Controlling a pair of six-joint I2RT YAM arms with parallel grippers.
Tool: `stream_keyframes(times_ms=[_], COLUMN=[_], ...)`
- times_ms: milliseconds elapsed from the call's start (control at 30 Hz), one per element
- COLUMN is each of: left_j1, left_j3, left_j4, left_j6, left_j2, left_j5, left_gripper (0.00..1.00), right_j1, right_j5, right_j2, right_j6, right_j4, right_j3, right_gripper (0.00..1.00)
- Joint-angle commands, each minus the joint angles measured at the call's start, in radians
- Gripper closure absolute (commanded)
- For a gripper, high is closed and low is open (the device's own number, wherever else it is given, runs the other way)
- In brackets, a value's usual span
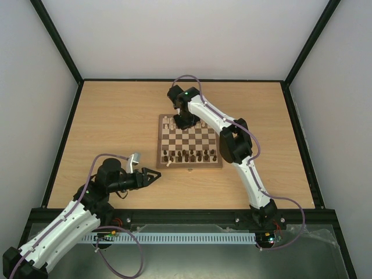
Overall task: Set up the chess pieces on the board
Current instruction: Place the chess piece on the chessboard.
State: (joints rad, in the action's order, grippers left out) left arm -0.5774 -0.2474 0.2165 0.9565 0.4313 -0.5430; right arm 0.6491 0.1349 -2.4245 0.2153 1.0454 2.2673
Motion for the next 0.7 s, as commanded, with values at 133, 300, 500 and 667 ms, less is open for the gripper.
stream_keyframes(times_ms=[133, 300, 500, 667], left_j1=[0.011, 0.014, 0.015, 0.009], left_j3=[-0.002, -0.033, -0.04, -0.042], left_j4=[-0.014, 0.032, 0.066, -0.008], left_j6=[-0.019, -0.048, -0.096, -0.146], left_j2=[0.008, 0.004, 0.046, 0.199], left_j5=[-0.019, 0.018, 0.088, 0.157], left_gripper=[0.3, 0.25, 0.24, 0.29], right_j1=[-0.001, 0.023, 0.098, 0.23], right_j5=[0.001, -0.011, -0.053, -0.136], right_j2=[0.066, 0.311, 0.591, 0.7], right_j6=[0.002, 0.039, 0.091, 0.107], right_j4=[-0.015, -0.205, -0.381, -0.46], right_j3=[0.01, -0.212, -0.533, -0.817], right_gripper=[0.76, 0.69, 0.67, 0.68])
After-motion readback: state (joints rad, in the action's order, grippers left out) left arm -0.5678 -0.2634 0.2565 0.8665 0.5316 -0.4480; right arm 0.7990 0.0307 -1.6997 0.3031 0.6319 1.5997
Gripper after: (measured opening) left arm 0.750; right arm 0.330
